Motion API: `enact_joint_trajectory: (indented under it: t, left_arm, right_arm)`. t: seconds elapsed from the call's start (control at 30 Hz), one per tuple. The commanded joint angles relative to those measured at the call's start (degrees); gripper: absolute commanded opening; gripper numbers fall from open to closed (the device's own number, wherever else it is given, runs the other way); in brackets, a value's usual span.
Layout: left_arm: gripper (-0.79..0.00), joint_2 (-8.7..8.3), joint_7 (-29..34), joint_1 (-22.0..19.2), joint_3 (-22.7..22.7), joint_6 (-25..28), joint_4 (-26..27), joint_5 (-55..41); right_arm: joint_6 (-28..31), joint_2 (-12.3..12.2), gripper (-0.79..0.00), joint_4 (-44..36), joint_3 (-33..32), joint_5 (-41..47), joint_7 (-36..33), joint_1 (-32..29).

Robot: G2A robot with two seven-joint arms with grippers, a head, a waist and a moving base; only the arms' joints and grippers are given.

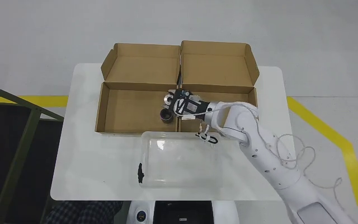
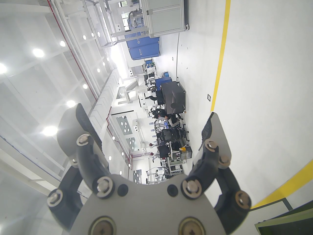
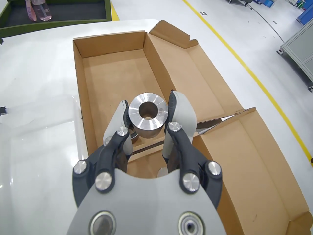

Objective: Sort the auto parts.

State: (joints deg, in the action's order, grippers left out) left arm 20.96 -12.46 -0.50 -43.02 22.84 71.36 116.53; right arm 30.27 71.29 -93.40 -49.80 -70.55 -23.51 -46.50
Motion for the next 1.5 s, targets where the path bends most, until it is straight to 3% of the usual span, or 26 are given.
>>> enact_joint_trajectory:
  t: [0.0, 0.53, 1.13, 1.47]
  left_arm:
    - [0.0, 0.0, 0.0, 0.0, 0.0, 0.0, 0.0, 0.0]
    - [0.0, 0.0, 0.0, 0.0, 0.0, 0.0, 0.0, 0.0]
    - [0.0, 0.0, 0.0, 0.0, 0.0, 0.0, 0.0, 0.0]
    - [0.0, 0.0, 0.0, 0.0, 0.0, 0.0, 0.0, 0.0]
  right_arm:
    - [-1.23, 0.58, -0.785, 1.31, 1.42, -0.29, -0.52, 1.48]
    - [-7.59, 6.13, -0.785, 17.65, 10.57, -0.02, -2.63, 11.82]
    - [-10.12, 11.72, -0.785, 28.81, 16.47, -0.25, -4.88, 16.81]
    - [-9.5, 13.72, -0.557, 31.73, 17.52, -0.83, -6.3, 17.74]
